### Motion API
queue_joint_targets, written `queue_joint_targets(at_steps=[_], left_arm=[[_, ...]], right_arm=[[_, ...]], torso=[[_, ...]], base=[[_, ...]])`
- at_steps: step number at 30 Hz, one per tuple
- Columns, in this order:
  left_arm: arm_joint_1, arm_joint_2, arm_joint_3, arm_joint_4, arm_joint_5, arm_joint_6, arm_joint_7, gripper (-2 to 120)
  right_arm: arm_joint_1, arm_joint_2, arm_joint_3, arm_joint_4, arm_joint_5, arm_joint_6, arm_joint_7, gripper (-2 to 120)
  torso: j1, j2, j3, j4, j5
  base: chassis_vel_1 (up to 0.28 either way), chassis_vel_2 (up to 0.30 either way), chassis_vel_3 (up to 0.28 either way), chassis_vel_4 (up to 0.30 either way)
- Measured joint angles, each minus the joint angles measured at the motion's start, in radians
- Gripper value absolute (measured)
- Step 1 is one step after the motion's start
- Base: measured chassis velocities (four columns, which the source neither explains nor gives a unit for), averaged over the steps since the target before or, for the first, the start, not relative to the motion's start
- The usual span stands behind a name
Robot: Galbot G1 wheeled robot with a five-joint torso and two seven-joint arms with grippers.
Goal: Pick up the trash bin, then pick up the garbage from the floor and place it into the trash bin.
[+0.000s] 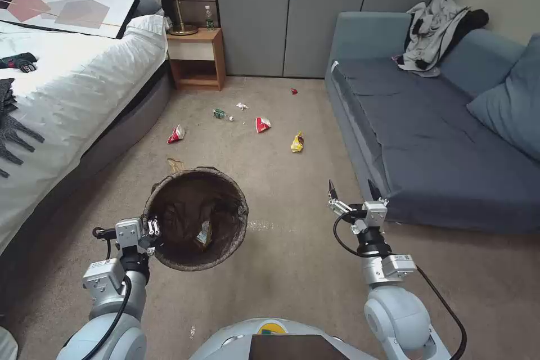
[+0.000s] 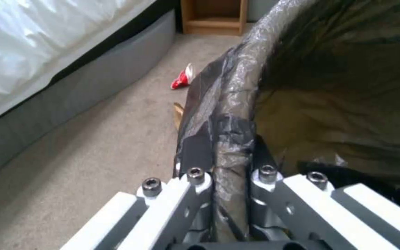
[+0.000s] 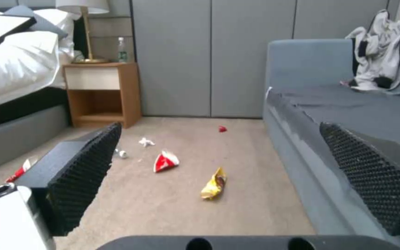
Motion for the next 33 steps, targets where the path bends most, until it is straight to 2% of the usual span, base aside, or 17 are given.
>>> queue_joint_targets(at_steps=[11,33], left_arm=[[-0.006,0.005,-0.003,0.000,-0.002,-0.001,0.001,3],[-0.004,0.005,-0.001,0.000,-0.005,-0.003,0.003,3]], right_arm=[[0.004,0.000,-0.017,0.003,-0.004,-0.001,0.013,100],[0.007,-0.002,-0.047,0.005,-0.021,0.000,0.032,100]], torso=[[0.000,0.000,0.000,0.0001,0.0000],[0.000,0.000,0.000,0.0001,-0.0001]], base=[[-0.039,0.051,0.052,-0.042],[-0.187,0.178,0.176,-0.176]])
